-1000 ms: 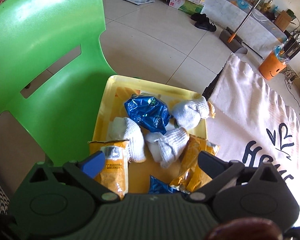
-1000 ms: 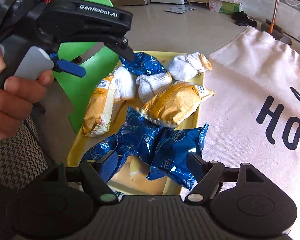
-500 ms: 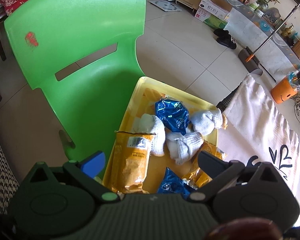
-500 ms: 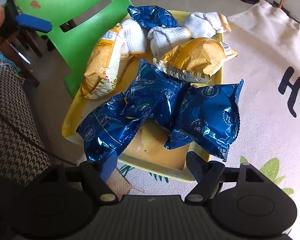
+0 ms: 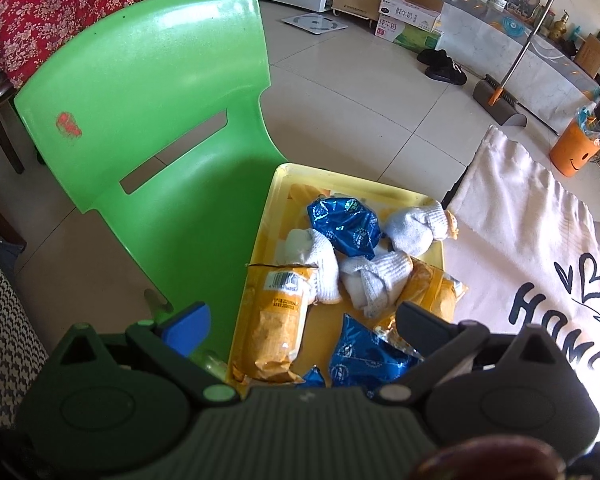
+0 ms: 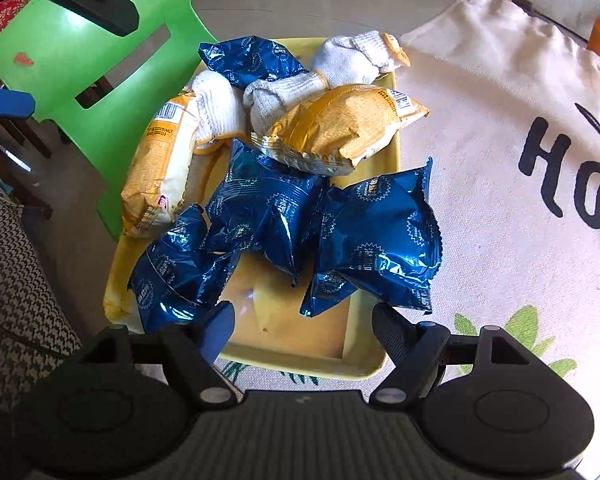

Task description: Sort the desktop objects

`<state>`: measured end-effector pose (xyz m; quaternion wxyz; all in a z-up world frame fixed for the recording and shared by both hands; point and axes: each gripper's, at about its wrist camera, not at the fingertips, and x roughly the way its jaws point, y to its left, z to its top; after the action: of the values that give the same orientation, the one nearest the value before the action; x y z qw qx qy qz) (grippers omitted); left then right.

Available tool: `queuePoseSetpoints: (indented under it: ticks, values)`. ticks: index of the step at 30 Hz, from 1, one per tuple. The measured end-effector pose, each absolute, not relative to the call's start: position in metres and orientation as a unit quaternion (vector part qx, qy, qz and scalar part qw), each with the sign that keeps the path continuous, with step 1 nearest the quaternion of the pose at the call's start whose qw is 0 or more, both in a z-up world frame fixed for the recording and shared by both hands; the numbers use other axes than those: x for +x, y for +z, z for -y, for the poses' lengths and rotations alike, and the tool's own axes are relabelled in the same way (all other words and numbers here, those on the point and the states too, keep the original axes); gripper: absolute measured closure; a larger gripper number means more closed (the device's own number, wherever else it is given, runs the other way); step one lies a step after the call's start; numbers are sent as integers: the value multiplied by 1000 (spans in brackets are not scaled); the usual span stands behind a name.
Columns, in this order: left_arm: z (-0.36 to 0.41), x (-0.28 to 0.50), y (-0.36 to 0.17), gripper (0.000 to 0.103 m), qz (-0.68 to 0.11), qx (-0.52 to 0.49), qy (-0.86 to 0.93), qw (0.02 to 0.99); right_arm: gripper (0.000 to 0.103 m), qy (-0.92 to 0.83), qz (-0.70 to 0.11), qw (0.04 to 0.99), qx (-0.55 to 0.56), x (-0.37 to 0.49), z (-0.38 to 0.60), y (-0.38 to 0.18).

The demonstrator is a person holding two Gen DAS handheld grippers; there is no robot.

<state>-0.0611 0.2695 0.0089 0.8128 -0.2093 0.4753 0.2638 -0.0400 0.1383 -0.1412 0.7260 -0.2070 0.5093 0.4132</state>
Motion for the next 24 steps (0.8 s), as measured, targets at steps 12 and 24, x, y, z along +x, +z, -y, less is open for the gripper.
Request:
queuePoseSetpoints:
  ticks: [12,24]
  values:
    - [-237,-71,17,1,-486,-130,248,828,17,372,-488,773,-161,-3,-86,-84]
    - [-199,-73,18,1,-506,-102,193,834,12,360,-502,757,-212,2,-64,-81]
